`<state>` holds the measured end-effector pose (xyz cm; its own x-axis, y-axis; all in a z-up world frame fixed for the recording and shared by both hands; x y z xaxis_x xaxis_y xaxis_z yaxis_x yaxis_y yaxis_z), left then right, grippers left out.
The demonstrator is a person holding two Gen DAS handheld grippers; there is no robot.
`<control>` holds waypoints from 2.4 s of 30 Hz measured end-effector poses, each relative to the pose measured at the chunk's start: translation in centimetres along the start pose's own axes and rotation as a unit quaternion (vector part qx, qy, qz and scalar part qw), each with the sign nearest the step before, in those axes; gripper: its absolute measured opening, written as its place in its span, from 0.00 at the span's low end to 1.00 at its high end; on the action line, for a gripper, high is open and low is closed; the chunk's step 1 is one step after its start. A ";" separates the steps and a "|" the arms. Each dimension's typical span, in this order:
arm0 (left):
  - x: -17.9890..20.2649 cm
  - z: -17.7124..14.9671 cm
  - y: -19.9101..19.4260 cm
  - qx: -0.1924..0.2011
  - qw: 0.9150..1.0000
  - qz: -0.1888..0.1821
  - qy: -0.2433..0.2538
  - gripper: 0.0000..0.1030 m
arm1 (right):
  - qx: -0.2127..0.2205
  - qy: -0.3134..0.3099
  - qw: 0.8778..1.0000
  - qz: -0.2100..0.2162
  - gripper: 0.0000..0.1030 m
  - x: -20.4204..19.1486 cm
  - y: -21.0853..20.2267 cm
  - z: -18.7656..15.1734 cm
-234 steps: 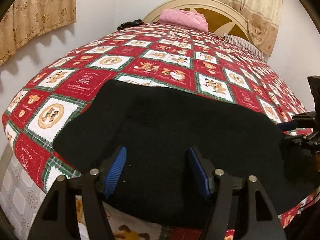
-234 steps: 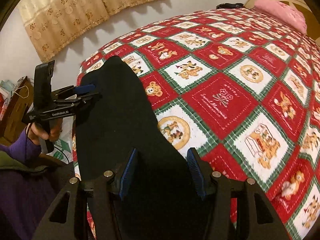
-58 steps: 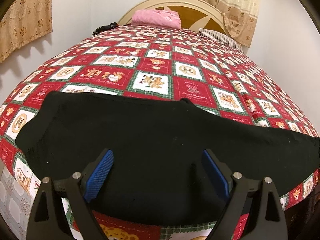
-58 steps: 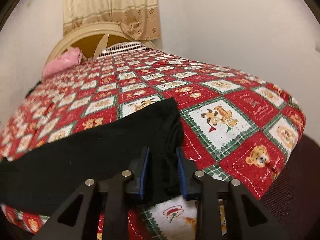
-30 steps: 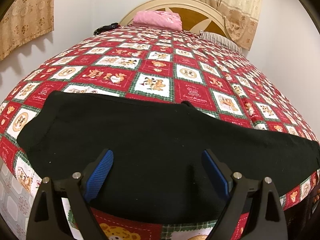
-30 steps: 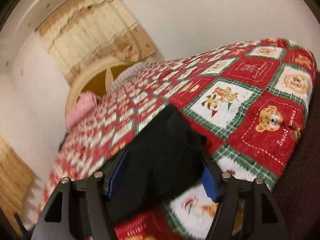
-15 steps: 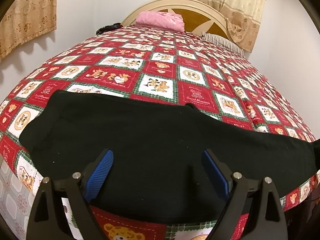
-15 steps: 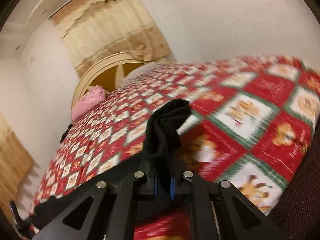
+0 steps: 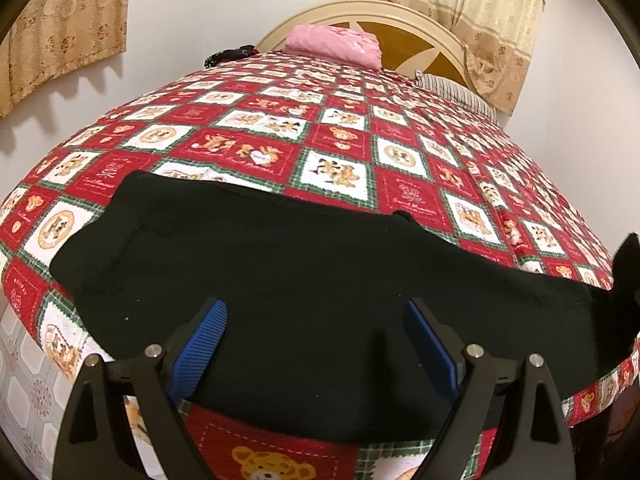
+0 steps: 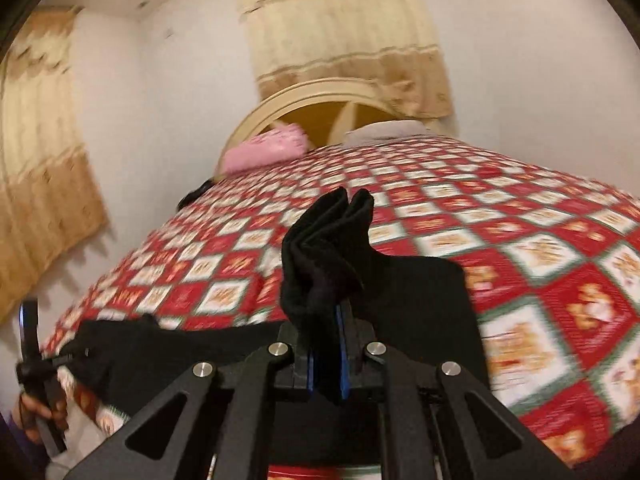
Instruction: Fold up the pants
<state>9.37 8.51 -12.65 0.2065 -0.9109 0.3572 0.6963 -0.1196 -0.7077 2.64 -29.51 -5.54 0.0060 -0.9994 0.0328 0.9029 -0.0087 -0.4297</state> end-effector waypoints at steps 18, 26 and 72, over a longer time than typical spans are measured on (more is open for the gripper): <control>-2.2 0.1 0.8 -0.007 1.000 0.010 -0.021 0.90 | -0.070 -0.212 0.974 0.046 0.10 -15.9 7.2 -7.2; -1.2 -0.4 0.8 -0.012 1.000 0.007 -0.003 0.90 | -0.065 -0.251 0.964 0.058 0.51 -17.9 6.9 -8.5; 18.5 -9.7 3.5 -0.045 0.977 -0.079 0.191 0.91 | -0.104 -0.079 0.991 -0.014 0.40 0.5 4.9 -2.1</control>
<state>8.96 -12.53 -14.41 -0.1832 -0.9569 0.2252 0.6313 -0.2901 -0.7193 6.16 -30.15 -9.48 0.0645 -0.9815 0.1803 0.7952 -0.0586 -0.6035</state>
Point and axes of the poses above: each gripper's, at about its wrist camera, not at the fingertips, and y roughly the way its jaws point, x to its right, z to its top, the point moved 8 cm from there along y, roughly the way its jaws point, and after that the axes turned 14 degrees about -y, right-handed, at the moved point
